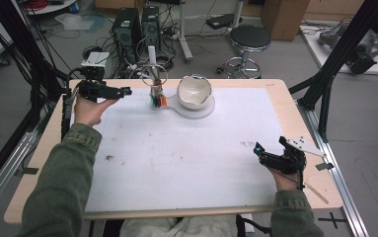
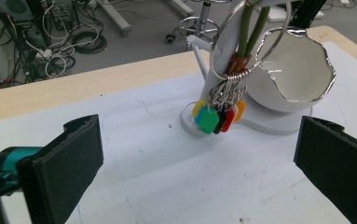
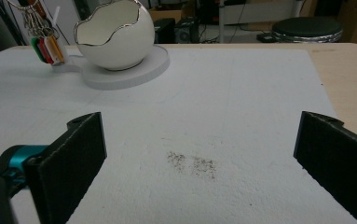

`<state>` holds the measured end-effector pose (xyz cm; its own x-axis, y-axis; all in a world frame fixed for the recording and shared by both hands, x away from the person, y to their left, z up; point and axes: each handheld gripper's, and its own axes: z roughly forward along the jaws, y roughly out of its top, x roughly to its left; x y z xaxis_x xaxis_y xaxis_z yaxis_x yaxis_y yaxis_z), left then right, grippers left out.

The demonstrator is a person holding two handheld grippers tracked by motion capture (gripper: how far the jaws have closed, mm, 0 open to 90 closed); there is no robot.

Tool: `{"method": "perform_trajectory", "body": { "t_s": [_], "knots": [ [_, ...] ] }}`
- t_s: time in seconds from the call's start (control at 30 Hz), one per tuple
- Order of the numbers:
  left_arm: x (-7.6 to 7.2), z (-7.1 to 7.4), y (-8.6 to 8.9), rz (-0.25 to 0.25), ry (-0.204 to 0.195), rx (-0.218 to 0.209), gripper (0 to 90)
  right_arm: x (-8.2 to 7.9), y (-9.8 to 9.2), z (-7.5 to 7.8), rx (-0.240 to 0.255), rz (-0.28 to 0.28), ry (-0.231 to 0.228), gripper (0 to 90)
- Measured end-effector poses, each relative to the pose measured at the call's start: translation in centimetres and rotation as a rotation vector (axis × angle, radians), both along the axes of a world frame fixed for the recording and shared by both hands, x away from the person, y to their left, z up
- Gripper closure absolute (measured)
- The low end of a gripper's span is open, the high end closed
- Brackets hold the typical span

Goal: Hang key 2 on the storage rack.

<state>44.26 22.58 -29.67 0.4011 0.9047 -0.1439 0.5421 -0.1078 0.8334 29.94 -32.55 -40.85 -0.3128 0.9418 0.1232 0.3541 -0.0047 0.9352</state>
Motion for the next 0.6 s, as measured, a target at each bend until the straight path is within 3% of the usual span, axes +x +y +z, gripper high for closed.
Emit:
{"method": "perform_trajectory", "body": {
  "t_s": [0.33,0.5,0.6],
  "knots": [
    [-2.2,-0.1,0.1,-0.031,-0.049,-0.016,1.6,0.0,0.0,-0.1,-0.005,0.001,0.008,1.4],
    [-3.0,-0.6,0.3,-0.027,-0.056,0.026,1.6,0.0,0.1,0.0,-0.005,0.002,0.008,1.4],
    [-3.6,-0.8,0.5,-0.026,-0.073,0.020,1.6,0.0,0.1,-0.1,-0.006,0.002,0.006,1.4]
  ]
}}
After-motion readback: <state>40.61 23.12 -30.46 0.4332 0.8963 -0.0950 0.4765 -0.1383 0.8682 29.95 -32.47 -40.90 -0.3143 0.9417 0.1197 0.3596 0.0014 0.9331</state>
